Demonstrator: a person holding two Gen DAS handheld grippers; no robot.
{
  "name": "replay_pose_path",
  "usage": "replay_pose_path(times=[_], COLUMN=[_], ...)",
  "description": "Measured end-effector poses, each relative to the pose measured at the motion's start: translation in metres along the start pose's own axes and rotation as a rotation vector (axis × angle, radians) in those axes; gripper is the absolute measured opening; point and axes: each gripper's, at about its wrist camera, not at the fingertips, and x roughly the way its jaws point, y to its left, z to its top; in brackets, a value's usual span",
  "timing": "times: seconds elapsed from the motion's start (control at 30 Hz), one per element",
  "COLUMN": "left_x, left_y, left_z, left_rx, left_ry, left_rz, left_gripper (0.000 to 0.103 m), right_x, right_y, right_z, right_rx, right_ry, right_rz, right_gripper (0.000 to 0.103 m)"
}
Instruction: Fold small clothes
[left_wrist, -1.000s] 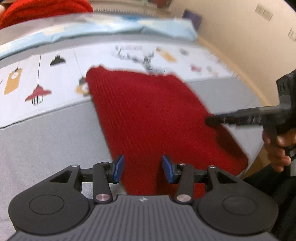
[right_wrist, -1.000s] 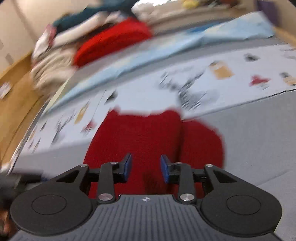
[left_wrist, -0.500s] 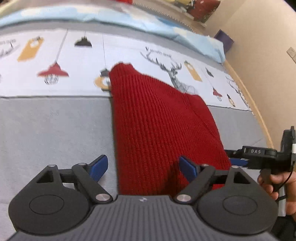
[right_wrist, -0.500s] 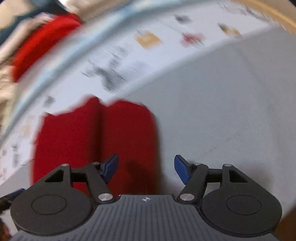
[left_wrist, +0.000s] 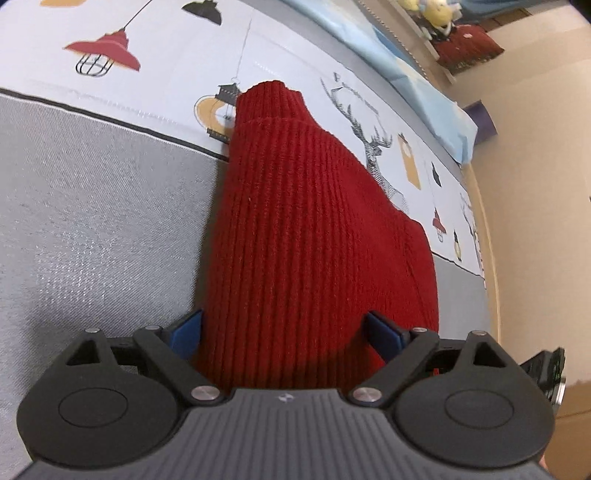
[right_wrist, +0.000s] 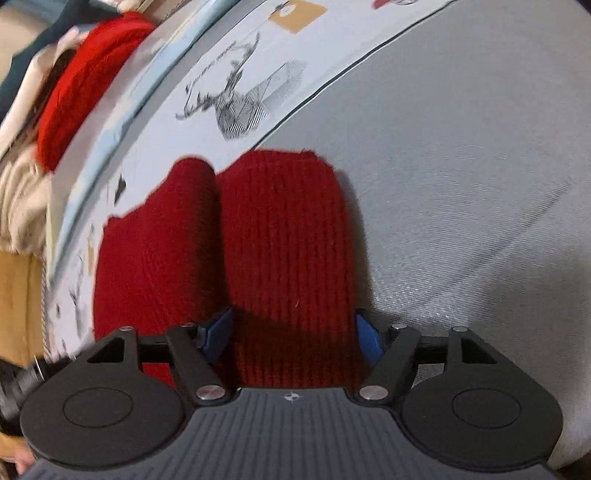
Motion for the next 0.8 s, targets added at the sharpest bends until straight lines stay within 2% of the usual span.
replay_pose_path(times=[0.07,0.13,0.2,0.3,0.33,0.4,0.47,0.63,0.8], left_x=[0.003,0.004,0.001,-0.013,-0.02,-0.033,-0.044,-0.071,-0.087], left_y=[0.002,0.001,-0.002,-0.015,-0.018,-0.024,-0.022,-0.012,0.005], left_z=[0.003,0.006,0.008,0.015,0.018,0.021,0.026,0.04,0.052], left_rx=[-0.017,-0.015,0.002,0.066,0.086,0.125,0.117,0.124,0.127], left_ry=[0.002,-0.003,-0.017,-0.041,-0.055,-0.101,-0.151,-0.246,-0.268], left_rz=[-0.008,-0.005,0.007,0.016,0.019,0.037,0.054,0.106,0.142], left_gripper=[0.094,0.092,0.076,0.061,0.06,0.058,0.058,0.057,0.061], right_x=[0.003,0.004,0.005,0.005,0.005,0.005,0.004,0.02,0.042], right_y=[0.006,0.012,0.019,0.032,0.037,0.044,0.053,0.09,0.124], right_z=[0.0,0.001,0.002,0.004,0.005,0.008,0.012,0.015,0.02], right_rx=[-0.031,-0.047,-0.076,-0.134,-0.155,-0.179,-0.19,-0.256,-0.303], right_ry=[-0.009,-0.025,-0.045,-0.088,-0.106,-0.141,-0.171,-0.216,-0.232], right_rz=[-0.015,-0.016,-0.024,-0.032,-0.034,-0.012,0.045,0.093,0.112], right_gripper=[0.072,0.063,0.054,0.047,0.046,0.035,0.028,0.027,0.027])
